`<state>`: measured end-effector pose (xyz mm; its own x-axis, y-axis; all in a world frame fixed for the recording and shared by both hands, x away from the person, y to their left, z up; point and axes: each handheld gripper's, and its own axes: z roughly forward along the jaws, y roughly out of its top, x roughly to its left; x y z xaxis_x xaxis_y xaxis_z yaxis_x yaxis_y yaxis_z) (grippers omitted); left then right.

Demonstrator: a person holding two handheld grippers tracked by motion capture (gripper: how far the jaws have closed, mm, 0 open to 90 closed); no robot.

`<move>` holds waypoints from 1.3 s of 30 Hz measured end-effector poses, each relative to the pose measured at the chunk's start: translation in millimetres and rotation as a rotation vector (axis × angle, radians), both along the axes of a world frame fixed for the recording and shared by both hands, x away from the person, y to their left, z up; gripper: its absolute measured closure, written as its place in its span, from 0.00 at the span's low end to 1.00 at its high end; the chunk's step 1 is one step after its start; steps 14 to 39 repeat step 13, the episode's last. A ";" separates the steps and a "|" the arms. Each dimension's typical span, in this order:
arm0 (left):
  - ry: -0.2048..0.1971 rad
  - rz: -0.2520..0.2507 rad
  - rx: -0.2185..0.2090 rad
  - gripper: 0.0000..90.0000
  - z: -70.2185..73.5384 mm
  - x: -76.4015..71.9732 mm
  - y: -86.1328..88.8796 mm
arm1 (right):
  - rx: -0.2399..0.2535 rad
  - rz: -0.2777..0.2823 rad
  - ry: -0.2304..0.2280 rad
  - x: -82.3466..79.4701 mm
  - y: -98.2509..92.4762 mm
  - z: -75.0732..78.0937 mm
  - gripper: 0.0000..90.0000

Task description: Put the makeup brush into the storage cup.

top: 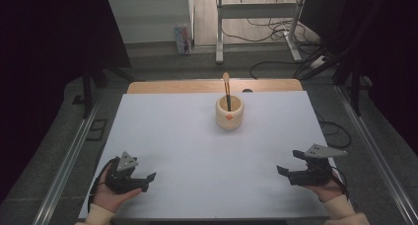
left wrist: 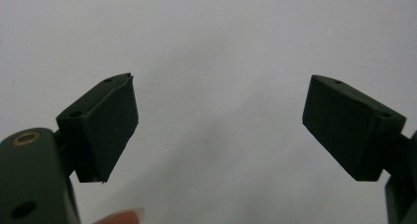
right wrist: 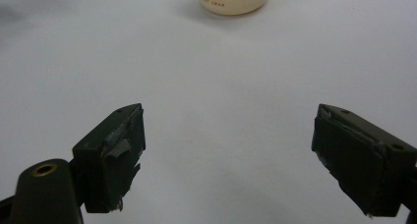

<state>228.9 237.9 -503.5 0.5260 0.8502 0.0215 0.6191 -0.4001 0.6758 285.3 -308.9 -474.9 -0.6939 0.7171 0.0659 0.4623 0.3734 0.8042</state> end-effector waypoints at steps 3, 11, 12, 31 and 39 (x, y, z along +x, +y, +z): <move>0.001 -0.002 0.001 0.16 -0.2 0.0 -0.5 | -0.012 0.008 -0.005 -0.4 1.9 -0.4 0.14; 0.003 0.001 0.000 0.16 -0.3 0.2 0.2 | -0.014 0.009 -0.005 0.1 2.4 -0.7 0.14; 0.002 0.001 0.000 0.16 -0.4 0.3 0.1 | -0.014 0.010 -0.006 0.0 2.6 -0.5 0.14; 0.000 0.005 -0.007 0.16 -0.6 0.3 -0.5 | -0.014 0.009 -0.007 -0.1 2.8 -0.4 0.14; 0.000 0.005 -0.007 0.16 -0.6 0.3 -0.5 | -0.014 0.009 -0.007 -0.1 2.8 -0.4 0.14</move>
